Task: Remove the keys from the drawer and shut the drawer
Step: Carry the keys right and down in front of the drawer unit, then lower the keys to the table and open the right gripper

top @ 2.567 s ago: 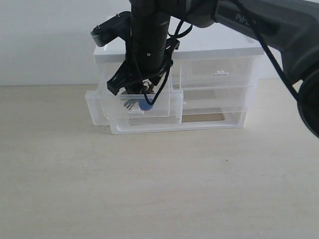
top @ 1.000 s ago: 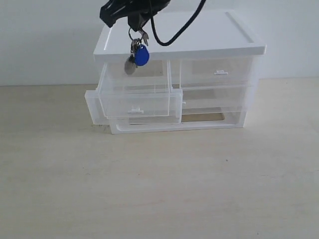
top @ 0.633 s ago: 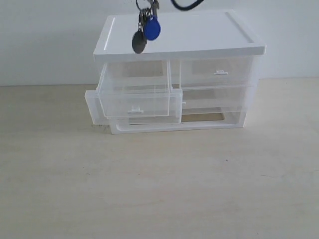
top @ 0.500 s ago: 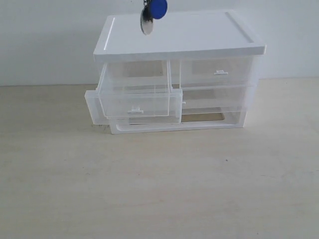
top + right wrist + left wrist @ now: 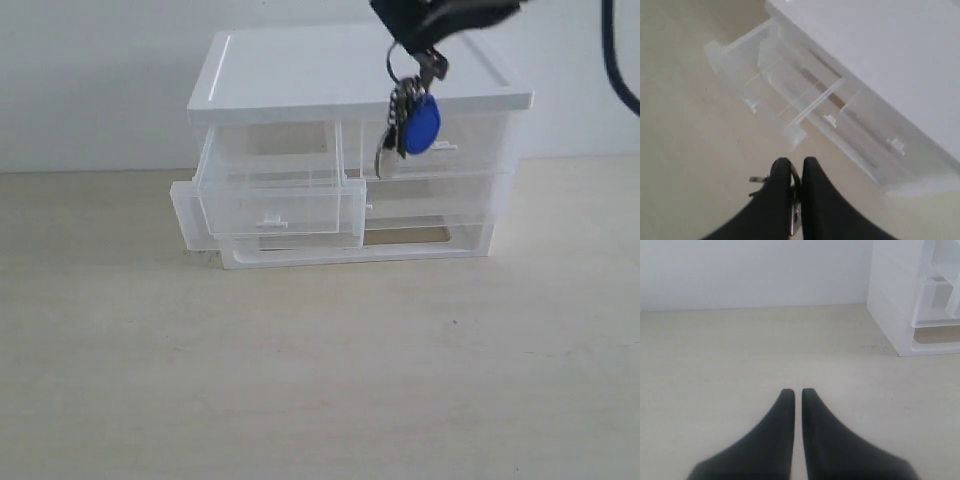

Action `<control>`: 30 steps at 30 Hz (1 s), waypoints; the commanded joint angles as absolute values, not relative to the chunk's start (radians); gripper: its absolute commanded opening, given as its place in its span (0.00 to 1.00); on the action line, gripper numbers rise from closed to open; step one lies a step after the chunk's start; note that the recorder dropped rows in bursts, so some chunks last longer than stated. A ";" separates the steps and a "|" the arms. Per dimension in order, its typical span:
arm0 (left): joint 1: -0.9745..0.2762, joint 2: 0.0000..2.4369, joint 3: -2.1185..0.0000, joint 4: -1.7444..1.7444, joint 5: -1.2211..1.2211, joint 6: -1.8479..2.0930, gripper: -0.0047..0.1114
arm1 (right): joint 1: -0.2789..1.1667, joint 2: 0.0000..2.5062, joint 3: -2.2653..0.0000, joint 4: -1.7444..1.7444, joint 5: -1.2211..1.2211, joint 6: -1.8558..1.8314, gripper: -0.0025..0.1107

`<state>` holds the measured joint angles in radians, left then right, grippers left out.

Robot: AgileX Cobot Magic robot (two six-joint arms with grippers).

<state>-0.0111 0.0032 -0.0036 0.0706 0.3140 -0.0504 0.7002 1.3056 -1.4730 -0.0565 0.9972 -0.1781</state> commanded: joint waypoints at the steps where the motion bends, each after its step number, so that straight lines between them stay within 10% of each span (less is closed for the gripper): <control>1: -0.009 0.000 0.000 0.069 0.316 -0.060 0.08 | 0.697 1.258 -1.294 -0.086 0.899 -0.128 0.02; 30: -0.009 0.000 0.000 0.069 0.316 -0.060 0.08 | 0.570 1.667 -0.795 -0.193 -0.112 0.129 0.02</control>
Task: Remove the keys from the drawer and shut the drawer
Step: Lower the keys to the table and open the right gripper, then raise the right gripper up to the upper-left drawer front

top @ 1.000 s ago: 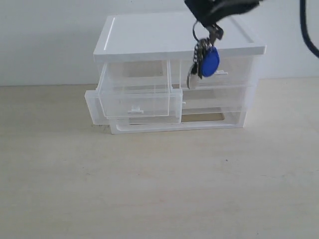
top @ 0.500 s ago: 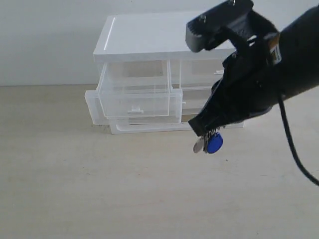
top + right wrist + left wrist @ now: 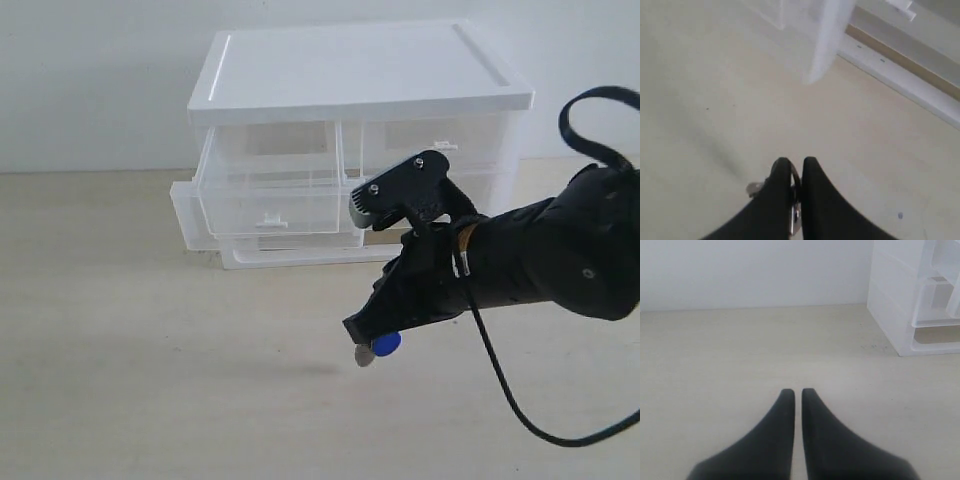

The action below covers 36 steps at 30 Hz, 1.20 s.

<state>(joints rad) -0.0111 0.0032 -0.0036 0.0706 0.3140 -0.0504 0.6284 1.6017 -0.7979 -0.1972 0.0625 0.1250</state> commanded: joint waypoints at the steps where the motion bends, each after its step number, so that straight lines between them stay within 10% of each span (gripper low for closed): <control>1: -0.009 0.000 0.000 0.069 0.316 -0.060 0.08 | 0.557 1.684 -0.795 -0.191 -0.155 0.131 0.02; 14: -0.009 0.000 0.000 0.069 0.316 -0.060 0.08 | 0.529 1.731 -0.795 -0.148 -0.300 0.109 0.05; 23: -0.009 0.000 0.000 0.069 0.316 -0.060 0.08 | 0.529 1.734 -0.804 -0.136 -0.303 0.105 0.55; 32: -0.009 0.000 0.000 0.069 0.316 -0.060 0.08 | 0.529 1.658 -0.804 -0.136 0.000 0.095 0.02; 36: -0.009 0.000 0.000 0.069 0.316 -0.060 0.08 | 0.529 1.665 -0.774 -0.136 0.037 0.099 0.02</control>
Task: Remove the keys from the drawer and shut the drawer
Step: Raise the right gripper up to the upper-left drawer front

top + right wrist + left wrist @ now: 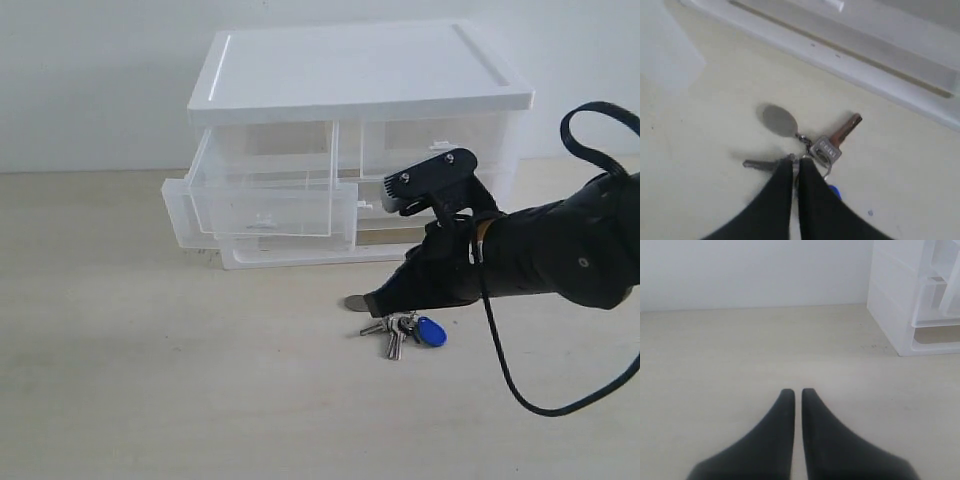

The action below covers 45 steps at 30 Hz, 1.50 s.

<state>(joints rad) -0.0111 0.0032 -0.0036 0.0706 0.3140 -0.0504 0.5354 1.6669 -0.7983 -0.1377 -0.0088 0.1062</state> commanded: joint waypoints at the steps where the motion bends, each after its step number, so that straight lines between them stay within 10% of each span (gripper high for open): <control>1: -0.009 0.000 0.000 0.069 0.316 -0.060 0.08 | 0.529 1.672 -0.756 -0.136 0.022 0.099 0.02; 15: -0.009 0.000 0.000 0.069 0.316 -0.060 0.08 | 0.504 1.964 -0.990 -0.102 0.035 0.105 0.02; 30: -0.009 0.000 0.000 0.069 0.316 -0.060 0.08 | 0.532 1.631 -1.000 -0.090 0.236 0.074 0.02; 45: -0.009 0.000 0.000 0.069 0.316 -0.060 0.08 | 0.528 1.685 -1.097 -0.089 -0.187 0.050 0.02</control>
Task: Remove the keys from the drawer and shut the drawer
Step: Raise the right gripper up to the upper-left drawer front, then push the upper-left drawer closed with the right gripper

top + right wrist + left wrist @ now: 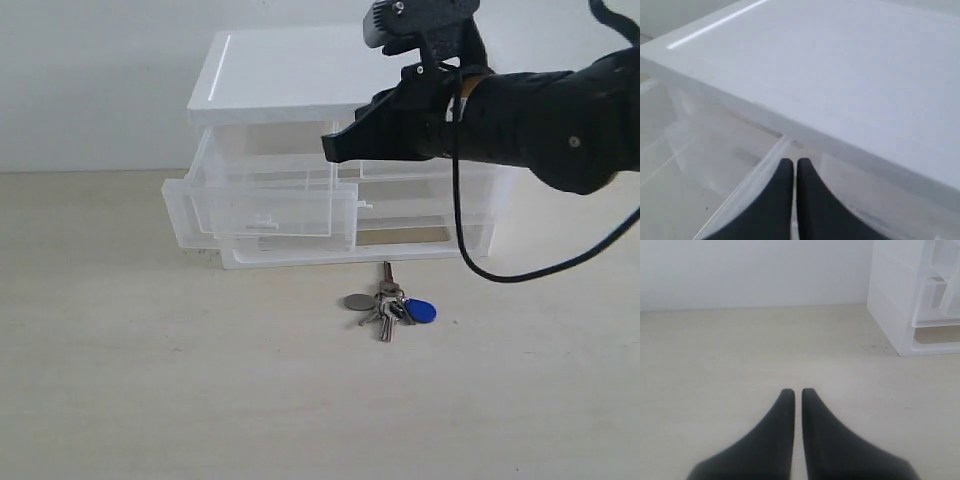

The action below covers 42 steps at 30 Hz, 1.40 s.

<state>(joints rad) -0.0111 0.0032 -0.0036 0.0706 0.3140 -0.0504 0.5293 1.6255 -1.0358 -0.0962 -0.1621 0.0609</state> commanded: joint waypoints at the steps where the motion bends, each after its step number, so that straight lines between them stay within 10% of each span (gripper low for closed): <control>1: -0.009 0.000 0.000 0.069 0.316 -0.060 0.08 | 0.528 1.709 -1.120 -0.089 -0.187 0.050 0.02; 42: -0.009 0.000 0.000 0.069 0.316 -0.060 0.08 | 0.450 1.620 -1.248 0.038 0.126 -0.060 0.02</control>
<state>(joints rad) -0.0111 0.0032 -0.0036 0.0706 0.3140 -0.0504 0.4404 1.6938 -1.2459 0.0395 0.0371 -0.0462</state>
